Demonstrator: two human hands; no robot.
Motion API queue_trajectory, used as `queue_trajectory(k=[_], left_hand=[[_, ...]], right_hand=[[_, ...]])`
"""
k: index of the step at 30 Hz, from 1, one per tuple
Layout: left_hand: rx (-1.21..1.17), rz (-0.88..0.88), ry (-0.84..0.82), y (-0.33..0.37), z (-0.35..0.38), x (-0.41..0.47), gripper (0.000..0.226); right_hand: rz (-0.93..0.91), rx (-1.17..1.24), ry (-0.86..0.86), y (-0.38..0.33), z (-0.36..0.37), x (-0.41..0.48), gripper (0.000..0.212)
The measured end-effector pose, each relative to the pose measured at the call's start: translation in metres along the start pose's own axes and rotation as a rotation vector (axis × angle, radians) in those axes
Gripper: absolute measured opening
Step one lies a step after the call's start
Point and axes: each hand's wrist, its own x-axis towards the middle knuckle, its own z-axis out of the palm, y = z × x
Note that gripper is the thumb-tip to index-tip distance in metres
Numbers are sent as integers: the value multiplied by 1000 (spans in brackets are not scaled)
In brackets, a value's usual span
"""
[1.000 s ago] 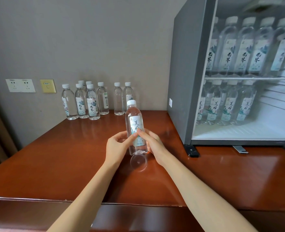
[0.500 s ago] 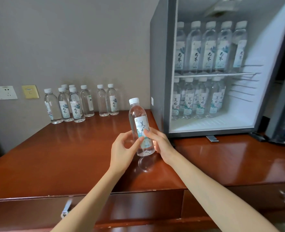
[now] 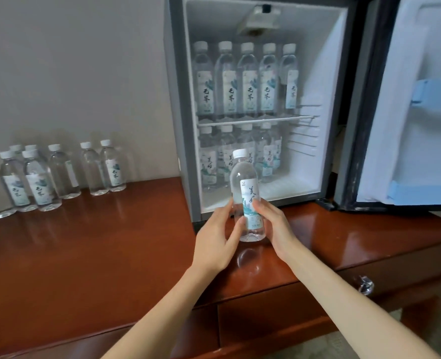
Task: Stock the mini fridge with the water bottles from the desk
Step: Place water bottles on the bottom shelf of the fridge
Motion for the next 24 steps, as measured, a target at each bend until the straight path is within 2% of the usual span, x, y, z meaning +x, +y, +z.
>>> queue_trajectory(k=[5,9,14,16,20,23,24], left_hand=[[-20,6,6,13,42,22,39],[43,39,-5,7,58,39,37],[111,43,-40,-1,73,55,38],[109,44,-47,-4,78,62,37],[114,43,-54,-9,90,76,36],[177,67,-70,-12,99,85,31],[197,72,-70,-13,101,87,29]], right_hand=[[-93,83,221,-3,-19,9,43],[-168,115,353,1,-26,18,24],[-247,50,490,8,-38,28,21],[-256,12,554,10,-41,33,23],[-225,-70,655,13,-51,44,45],[-255,-99,734,13,-60,54,35],[-262,-95,760,12,-62,57,37]])
